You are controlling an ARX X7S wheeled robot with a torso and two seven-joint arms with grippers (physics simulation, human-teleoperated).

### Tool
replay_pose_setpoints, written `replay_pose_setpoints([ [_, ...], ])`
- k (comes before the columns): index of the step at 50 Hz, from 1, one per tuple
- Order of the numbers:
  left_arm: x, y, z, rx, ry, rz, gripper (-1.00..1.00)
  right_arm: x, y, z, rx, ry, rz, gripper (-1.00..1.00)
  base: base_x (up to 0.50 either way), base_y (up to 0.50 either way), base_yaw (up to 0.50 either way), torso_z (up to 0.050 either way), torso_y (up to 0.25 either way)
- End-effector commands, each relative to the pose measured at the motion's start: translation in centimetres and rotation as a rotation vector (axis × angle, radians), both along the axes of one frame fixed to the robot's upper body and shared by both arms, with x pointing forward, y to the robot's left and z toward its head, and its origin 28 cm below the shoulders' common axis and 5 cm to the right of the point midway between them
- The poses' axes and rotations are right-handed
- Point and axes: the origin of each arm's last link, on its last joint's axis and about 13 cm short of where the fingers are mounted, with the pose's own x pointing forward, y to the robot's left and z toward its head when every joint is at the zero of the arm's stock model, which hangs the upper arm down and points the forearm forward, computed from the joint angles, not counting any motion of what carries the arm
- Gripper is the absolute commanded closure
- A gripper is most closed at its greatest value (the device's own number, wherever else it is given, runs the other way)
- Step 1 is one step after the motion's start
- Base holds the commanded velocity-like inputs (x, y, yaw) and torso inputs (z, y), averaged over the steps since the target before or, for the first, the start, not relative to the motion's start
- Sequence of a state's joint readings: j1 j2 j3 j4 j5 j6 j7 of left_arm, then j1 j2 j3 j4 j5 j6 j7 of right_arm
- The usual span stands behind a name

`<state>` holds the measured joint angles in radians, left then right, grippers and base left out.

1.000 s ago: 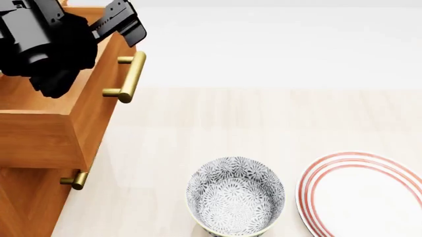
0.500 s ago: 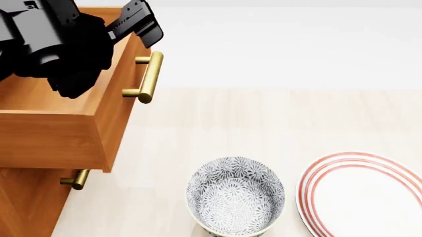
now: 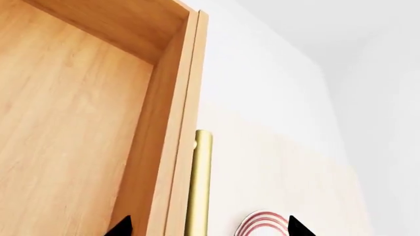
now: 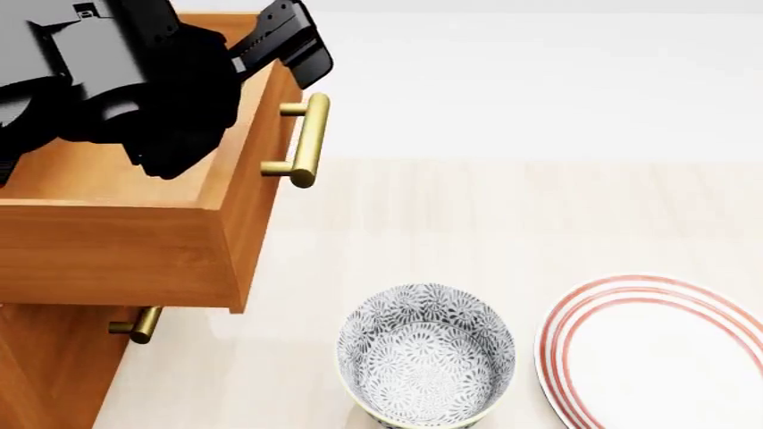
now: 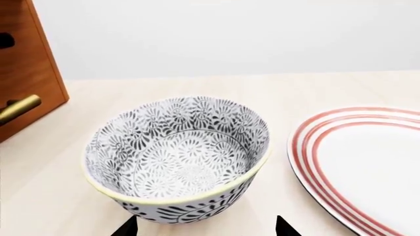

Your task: Open the top drawer of the cabinet.

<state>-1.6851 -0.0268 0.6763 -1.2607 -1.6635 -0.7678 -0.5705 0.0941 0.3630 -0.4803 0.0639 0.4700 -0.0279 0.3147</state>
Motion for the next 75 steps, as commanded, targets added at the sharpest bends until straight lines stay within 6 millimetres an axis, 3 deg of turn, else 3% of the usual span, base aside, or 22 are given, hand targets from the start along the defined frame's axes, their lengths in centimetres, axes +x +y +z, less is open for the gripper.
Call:
replay_pose_setpoints([
  [1,-0.8,-2.3,0.9,-0.119,-0.024,-0.105,-1.00,0.1,0.1,0.1,0.002,-0.018,0.015,-1.00,0.00,0.00,0.00,0.000,0.000],
  [47,-2.4,-5.4,1.5,-0.162,-0.079,-0.271,-1.00,0.1,0.1,-0.1,0.004,0.000,0.031,-1.00,0.00,0.00,0.00,0.000,0.000],
  [56,-2.6,-5.0,1.5,-0.110,-0.141,-0.244,-1.00,0.2,0.0,-0.1,0.008,0.003,0.027,-1.00,0.00,0.00,0.00,0.000,0.001],
  [59,-4.0,-3.9,1.5,0.019,-0.303,-0.196,-1.00,0.2,0.0,-0.1,0.011,0.007,0.019,-1.00,0.00,0.00,0.00,0.000,0.000],
  [75,-9.1,-2.9,1.3,0.188,-0.591,-0.239,-1.00,0.1,0.1,-0.3,0.007,0.012,0.025,-1.00,0.00,0.00,0.00,0.000,0.000],
])
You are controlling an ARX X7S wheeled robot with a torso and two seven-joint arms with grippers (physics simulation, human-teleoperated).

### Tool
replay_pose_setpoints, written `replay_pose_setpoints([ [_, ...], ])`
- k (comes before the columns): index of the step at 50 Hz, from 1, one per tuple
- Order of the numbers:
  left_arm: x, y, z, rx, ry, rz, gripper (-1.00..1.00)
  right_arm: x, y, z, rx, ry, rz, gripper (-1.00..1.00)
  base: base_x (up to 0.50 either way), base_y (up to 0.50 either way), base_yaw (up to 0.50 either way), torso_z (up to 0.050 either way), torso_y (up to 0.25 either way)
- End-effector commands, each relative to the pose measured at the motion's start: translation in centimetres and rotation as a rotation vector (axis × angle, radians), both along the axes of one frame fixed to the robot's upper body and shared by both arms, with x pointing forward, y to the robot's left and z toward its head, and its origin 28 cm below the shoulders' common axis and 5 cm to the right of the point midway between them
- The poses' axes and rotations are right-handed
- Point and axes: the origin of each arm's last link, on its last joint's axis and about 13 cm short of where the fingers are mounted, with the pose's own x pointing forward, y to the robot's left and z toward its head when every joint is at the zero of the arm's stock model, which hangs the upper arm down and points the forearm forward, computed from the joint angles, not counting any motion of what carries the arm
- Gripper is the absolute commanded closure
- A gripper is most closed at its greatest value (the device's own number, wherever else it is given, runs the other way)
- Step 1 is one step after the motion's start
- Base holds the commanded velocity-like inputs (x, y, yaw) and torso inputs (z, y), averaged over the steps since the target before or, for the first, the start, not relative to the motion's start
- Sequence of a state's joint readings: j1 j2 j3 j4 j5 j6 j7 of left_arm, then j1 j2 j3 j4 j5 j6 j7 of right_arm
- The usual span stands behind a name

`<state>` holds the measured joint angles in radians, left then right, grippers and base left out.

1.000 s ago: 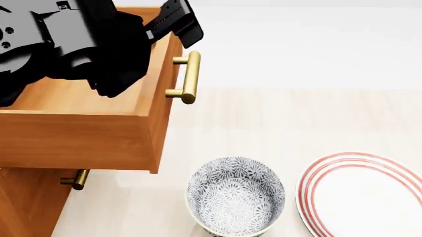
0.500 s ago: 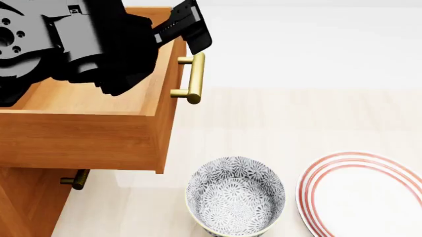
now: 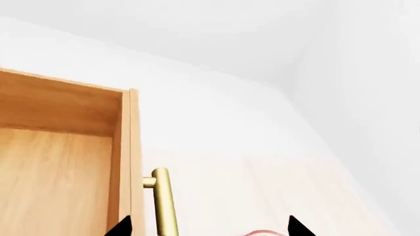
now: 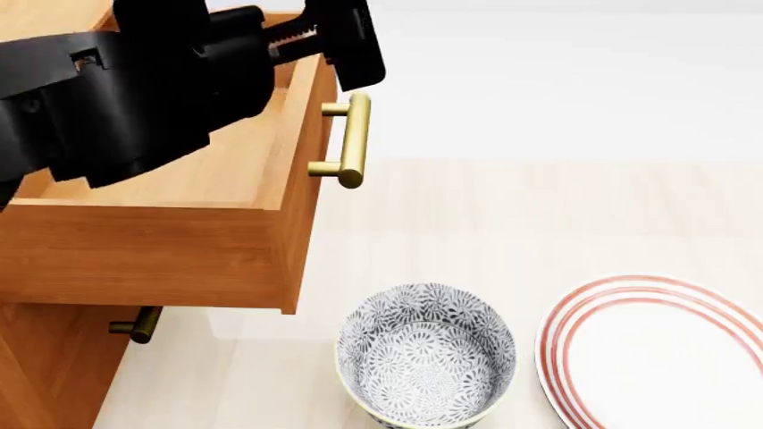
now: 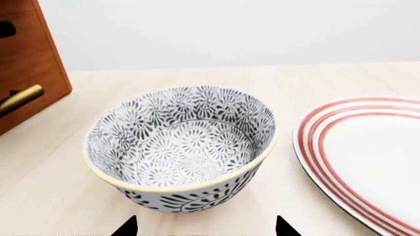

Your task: Open the top drawer of the cabinet.

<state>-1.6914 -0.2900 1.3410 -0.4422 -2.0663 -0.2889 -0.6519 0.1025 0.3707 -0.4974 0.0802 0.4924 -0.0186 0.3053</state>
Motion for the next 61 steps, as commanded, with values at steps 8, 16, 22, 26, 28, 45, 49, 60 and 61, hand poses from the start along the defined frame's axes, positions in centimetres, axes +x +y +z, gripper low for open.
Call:
replay_pose_setpoints([
  [8,-6.3,-0.1,-0.2,0.066,-0.280,-0.133,-1.00,0.1,0.2,0.0,0.005,-0.015,0.009,-1.00,0.00,0.00,0.00,0.000,0.000],
  [16,-9.6,0.6,-0.8,0.113,-0.437,-0.173,-1.00,0.2,0.2,0.2,0.008,-0.018,0.003,-1.00,0.00,0.00,0.00,0.000,0.000],
  [22,-11.7,0.6,-1.2,0.134,-0.558,-0.203,-1.00,0.1,0.2,0.1,0.007,-0.014,0.006,-1.00,0.00,0.00,0.00,0.000,0.000],
  [26,-12.9,0.7,-2.0,0.174,-0.647,-0.205,-1.00,0.1,0.3,0.1,0.007,-0.012,0.008,-1.00,0.00,0.00,0.00,0.000,0.000],
  [28,-13.6,0.7,-2.5,0.208,-0.711,-0.209,-1.00,0.0,0.3,0.2,0.006,-0.013,0.009,-1.00,0.00,0.00,0.00,0.000,0.000],
  [45,-14.3,1.2,-7.2,0.268,-0.858,-0.130,-1.00,-0.1,0.4,0.2,0.004,-0.012,0.014,-1.00,0.00,0.00,0.00,0.000,0.000],
  [49,-14.3,1.4,-8.0,0.278,-0.866,-0.119,-1.00,-0.1,0.4,0.1,0.003,-0.012,0.015,-1.00,0.00,0.00,0.00,0.000,0.000],
  [60,-13.6,2.2,-9.8,0.338,-0.961,-0.016,-1.00,-0.1,0.4,0.3,0.002,-0.015,0.017,-1.00,0.00,0.00,0.00,0.000,0.000],
  [61,-13.5,2.4,-9.9,0.347,-0.971,0.002,-1.00,-0.1,0.4,0.3,0.002,-0.016,0.016,-1.00,0.00,0.00,0.00,0.000,0.000],
])
